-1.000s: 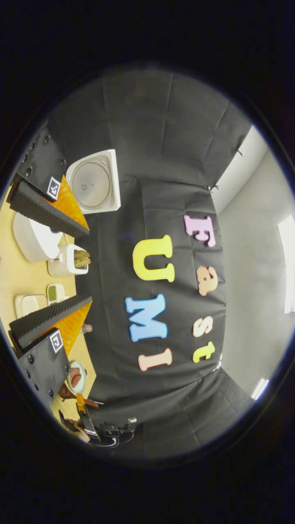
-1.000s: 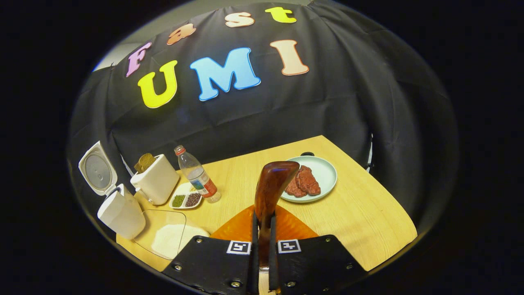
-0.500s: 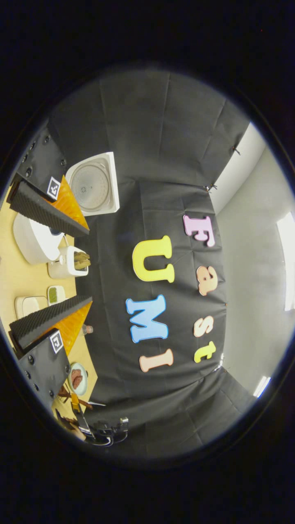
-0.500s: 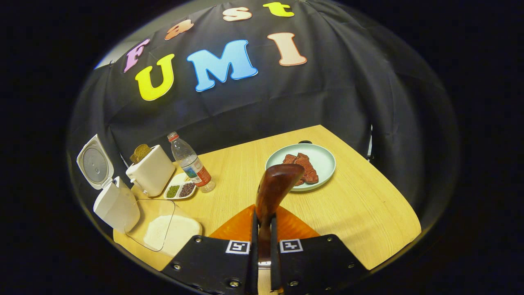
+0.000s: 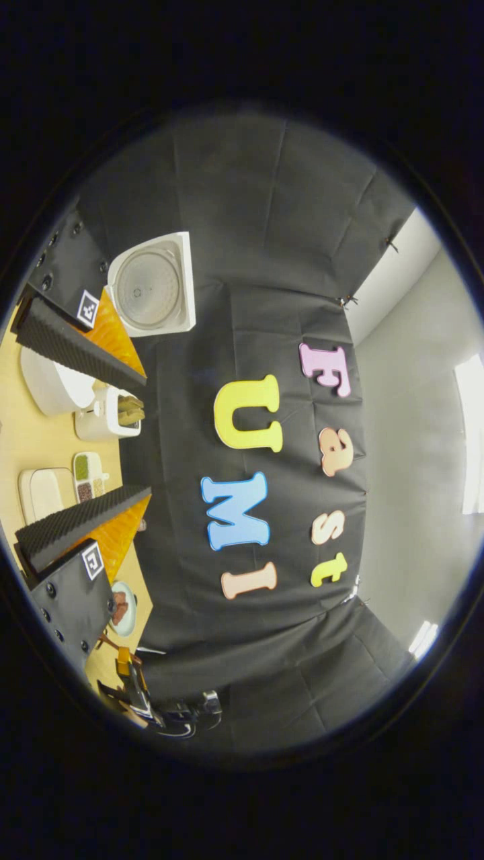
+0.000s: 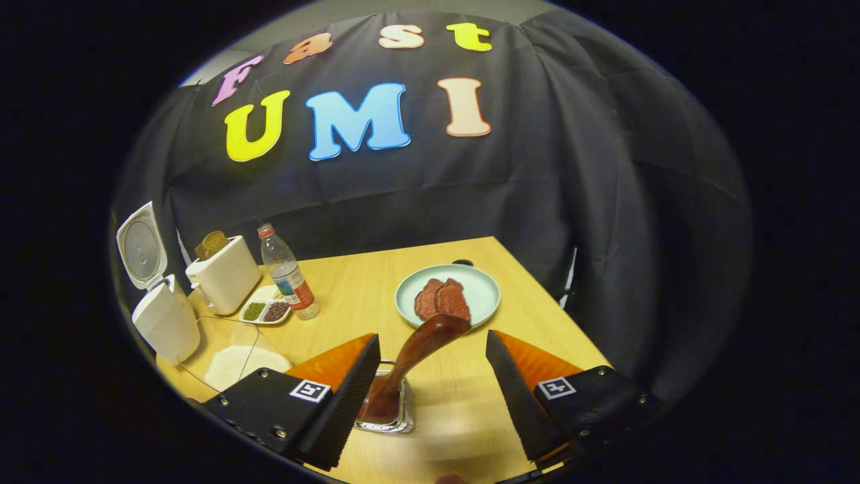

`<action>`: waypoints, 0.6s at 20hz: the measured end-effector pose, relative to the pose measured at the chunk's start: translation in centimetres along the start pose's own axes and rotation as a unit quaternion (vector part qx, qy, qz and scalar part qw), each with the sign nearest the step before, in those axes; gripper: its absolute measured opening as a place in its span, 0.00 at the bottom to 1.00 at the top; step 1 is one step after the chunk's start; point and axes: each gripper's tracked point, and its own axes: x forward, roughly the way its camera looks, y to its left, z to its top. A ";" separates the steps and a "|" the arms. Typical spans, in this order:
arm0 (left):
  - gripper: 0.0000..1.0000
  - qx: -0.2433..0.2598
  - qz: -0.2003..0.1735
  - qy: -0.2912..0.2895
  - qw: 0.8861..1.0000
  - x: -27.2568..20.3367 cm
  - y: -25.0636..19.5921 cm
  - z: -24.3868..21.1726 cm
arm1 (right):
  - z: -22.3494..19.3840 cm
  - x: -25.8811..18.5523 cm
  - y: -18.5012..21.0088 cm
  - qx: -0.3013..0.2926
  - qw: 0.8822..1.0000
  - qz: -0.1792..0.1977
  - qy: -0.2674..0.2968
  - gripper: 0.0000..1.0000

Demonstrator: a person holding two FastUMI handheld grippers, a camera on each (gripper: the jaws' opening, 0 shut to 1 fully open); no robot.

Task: Close the left gripper, press the button to open the rice cooker; take a wooden spoon from the chopstick holder with the right hand, scoop a spoonful of rice and pour it into the rice cooker, then put the wooden spoon back into the chopstick holder.

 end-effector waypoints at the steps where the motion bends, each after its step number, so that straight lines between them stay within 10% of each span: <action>1: 0.94 0.000 -0.002 0.000 1.000 0.1 0.0 -0.1 | 1.3 -0.6 -0.3 -0.003 1.000 -0.006 -0.015 0.97; 12: 0.99 -0.004 0.034 0.001 0.999 2.5 6.1 -0.2 | 12.5 -9.7 3.1 0.005 0.989 0.005 -0.151 0.96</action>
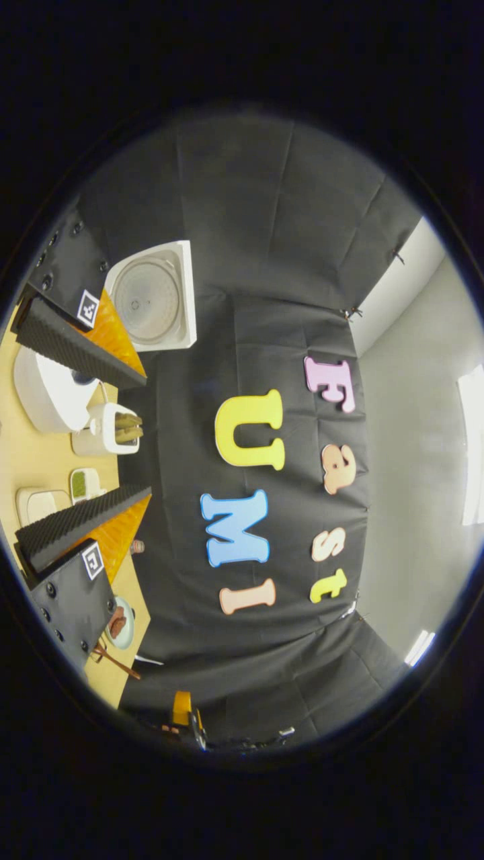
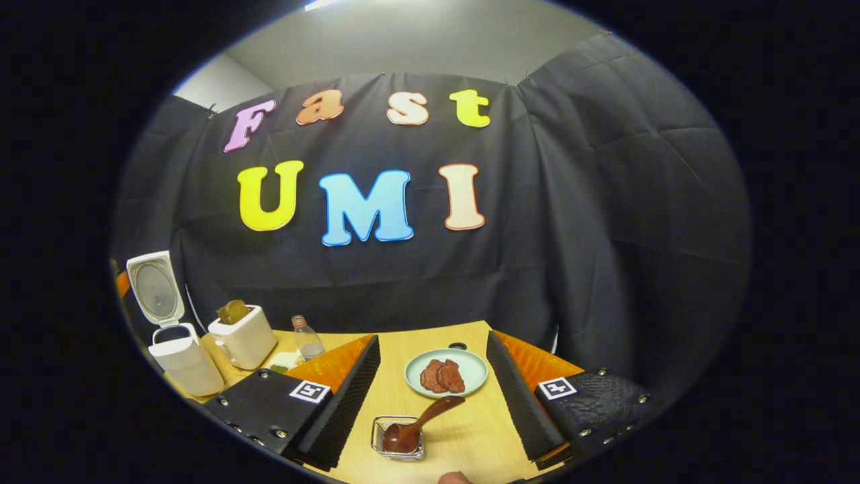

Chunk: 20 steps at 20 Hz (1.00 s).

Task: Close the left gripper, press the button to open the rice cooker; take a wooden spoon from the chopstick holder with the right hand, scoop a spoonful of rice and pour it into the rice cooker, then put the wooden spoon back into the chopstick holder.

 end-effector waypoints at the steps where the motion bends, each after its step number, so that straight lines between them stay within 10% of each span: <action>1: 0.95 0.002 0.008 0.001 1.000 0.4 1.1 0.0 | 0.5 -0.5 0.5 0.000 1.000 0.002 -0.006 0.96; 20: 0.94 0.030 0.154 -0.037 0.987 14.2 22.0 4.5 | -0.7 -6.8 3.7 -0.002 0.998 -0.052 -0.028 0.96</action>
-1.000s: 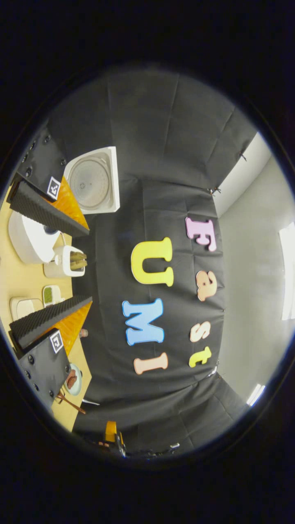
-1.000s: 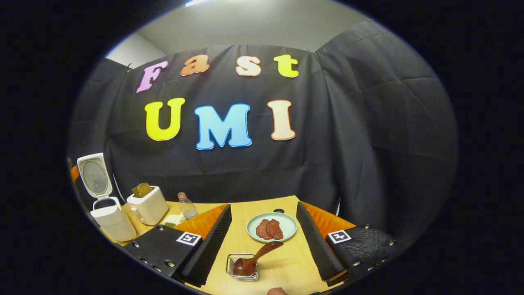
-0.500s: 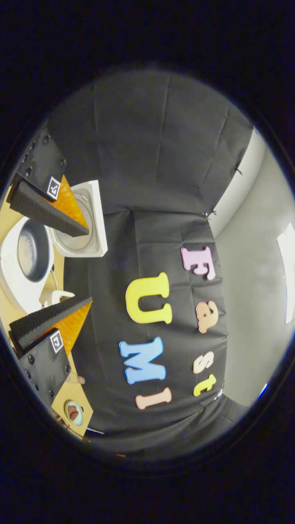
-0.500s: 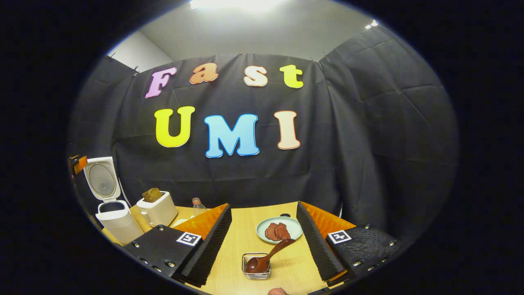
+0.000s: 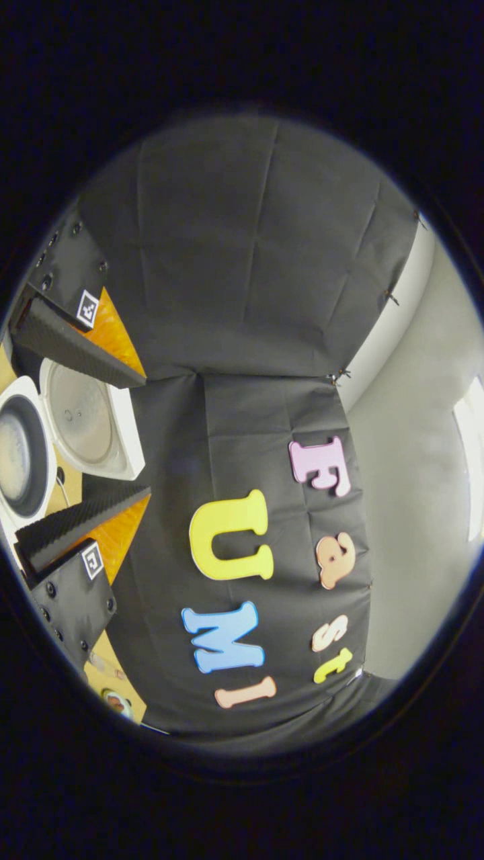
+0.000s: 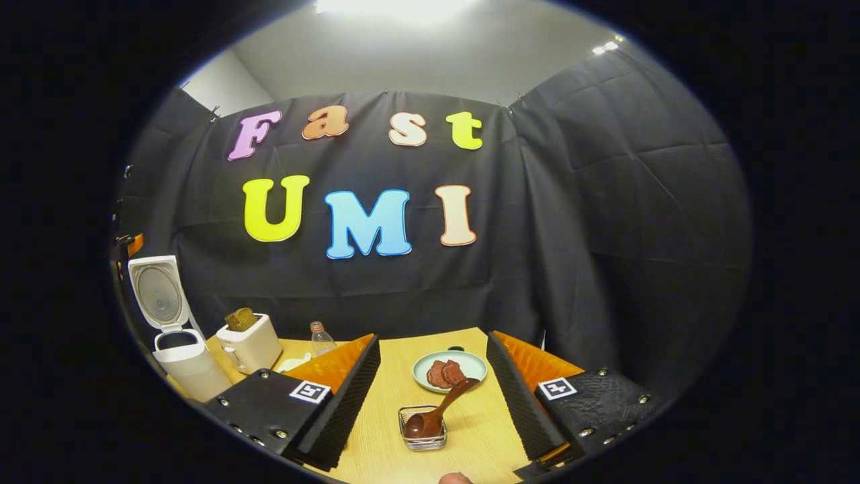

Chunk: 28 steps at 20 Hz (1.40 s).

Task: Close the left gripper, press the button to open the rice cooker; take a wooden spoon from the chopstick holder with the right hand, scoop a spoonful of rice and pour it into the rice cooker, then put the wooden spoon back into the chopstick holder.

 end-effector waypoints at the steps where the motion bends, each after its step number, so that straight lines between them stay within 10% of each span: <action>1: 1.00 0.000 0.002 0.001 1.000 1.2 0.3 -0.2 | 0.0 -0.2 0.0 0.000 1.000 -0.004 0.000 0.96; 14: 0.95 -0.023 0.071 0.090 0.993 14.9 6.3 -6.5 | 0.0 -2.1 -0.4 0.000 0.999 -0.037 0.004 0.96; 28: 0.97 -0.043 0.083 0.138 0.986 11.0 4.6 -8.7 | 1.2 -2.4 0.8 -0.028 0.999 0.018 -0.013 0.93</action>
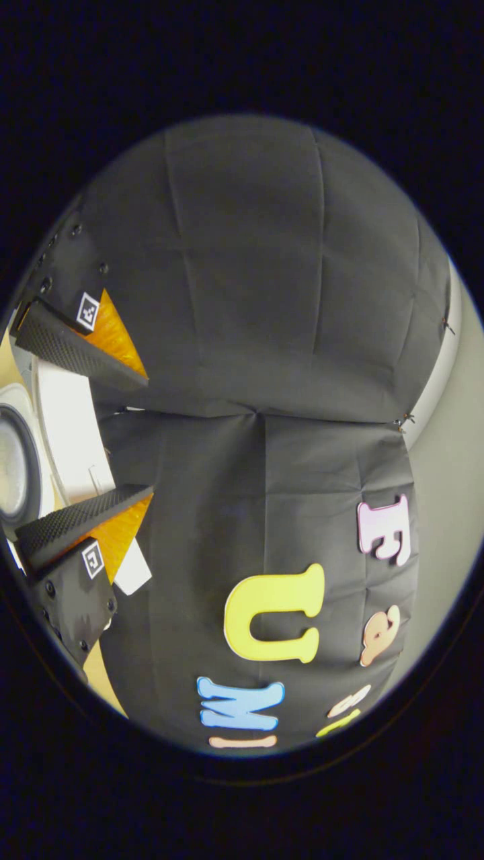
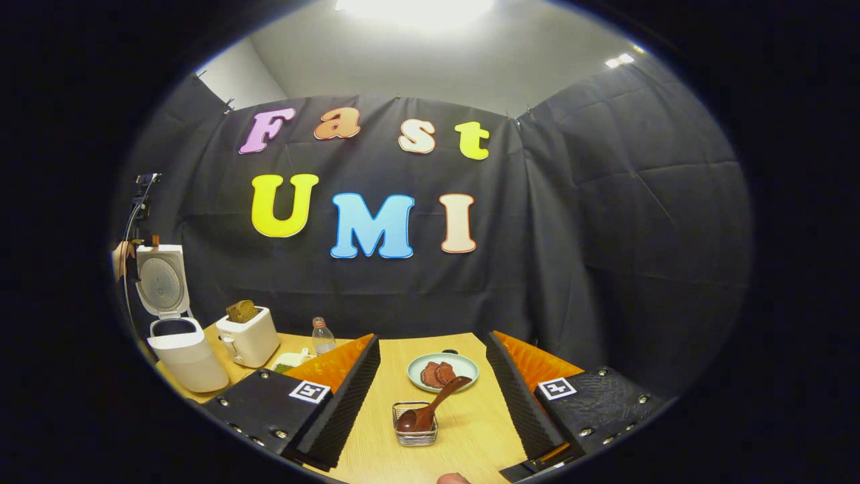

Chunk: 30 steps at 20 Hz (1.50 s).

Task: Close the left gripper, press the button to open the rice cooker; take a wooden spoon from the chopstick holder with the right hand, scoop a spoonful of rice and pour it into the rice cooker, then put the wooden spoon back into the chopstick holder.

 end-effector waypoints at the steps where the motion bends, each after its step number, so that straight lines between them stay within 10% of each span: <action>1: 0.97 -0.001 0.000 0.002 1.000 -0.6 -0.3 -0.3 | 0.0 0.0 0.2 0.006 1.000 0.009 0.000 0.93; 30: 0.97 -0.005 -0.076 0.145 0.986 -12.5 -8.1 -20.2 | -1.1 0.5 -2.4 0.000 0.997 0.069 0.017 0.96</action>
